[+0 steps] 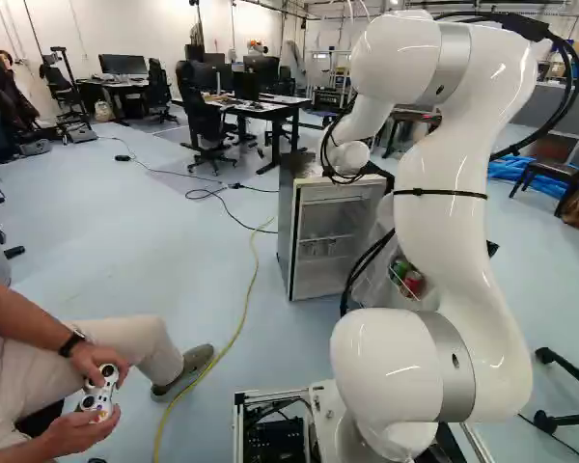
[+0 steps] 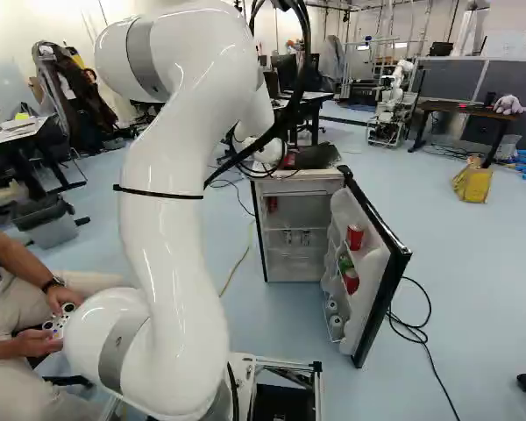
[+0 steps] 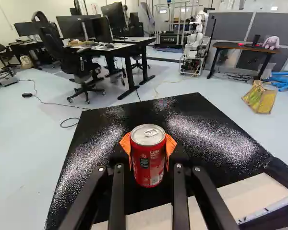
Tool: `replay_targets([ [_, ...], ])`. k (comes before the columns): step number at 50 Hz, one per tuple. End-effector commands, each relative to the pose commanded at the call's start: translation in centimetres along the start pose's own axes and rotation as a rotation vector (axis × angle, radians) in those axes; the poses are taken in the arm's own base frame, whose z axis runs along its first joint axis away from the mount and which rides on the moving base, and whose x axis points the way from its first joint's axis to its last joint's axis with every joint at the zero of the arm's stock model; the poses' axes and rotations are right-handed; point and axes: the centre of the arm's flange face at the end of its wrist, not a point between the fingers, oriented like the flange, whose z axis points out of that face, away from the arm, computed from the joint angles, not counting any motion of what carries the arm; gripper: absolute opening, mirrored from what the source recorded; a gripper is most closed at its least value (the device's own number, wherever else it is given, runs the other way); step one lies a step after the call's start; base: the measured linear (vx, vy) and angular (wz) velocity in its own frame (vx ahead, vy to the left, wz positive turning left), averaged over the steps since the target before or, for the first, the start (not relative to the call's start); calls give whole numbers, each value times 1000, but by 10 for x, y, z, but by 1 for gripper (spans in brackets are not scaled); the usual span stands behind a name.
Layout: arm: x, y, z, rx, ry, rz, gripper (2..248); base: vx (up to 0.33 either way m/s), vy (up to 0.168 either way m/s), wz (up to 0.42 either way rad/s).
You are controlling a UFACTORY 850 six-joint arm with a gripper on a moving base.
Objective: Grab a drink from the fridge
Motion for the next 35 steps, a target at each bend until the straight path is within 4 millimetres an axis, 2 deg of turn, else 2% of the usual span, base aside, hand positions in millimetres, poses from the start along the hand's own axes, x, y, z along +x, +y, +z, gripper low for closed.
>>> replay_targets([
  [12,0,0,0,0,0,0,93,0,0,0],
  [13,0,0,0,0,0,0,121,0,0,0],
  [17,0,0,0,0,0,0,121,0,0,0],
  [18,0,0,0,0,0,0,154,0,0,0],
  [22,0,0,0,0,0,0,154,0,0,0],
  [23,0,0,0,0,0,0,189,0,0,0],
  [27,0,0,0,0,0,0,189,0,0,0],
  [28,0,0,0,0,0,0,225,0,0,0],
  [33,0,0,0,0,0,0,225,0,0,0],
  [34,0,0,-1,0,-1,0,247,0,0,0],
  [35,0,0,-1,0,-1,0,247,0,0,0],
])
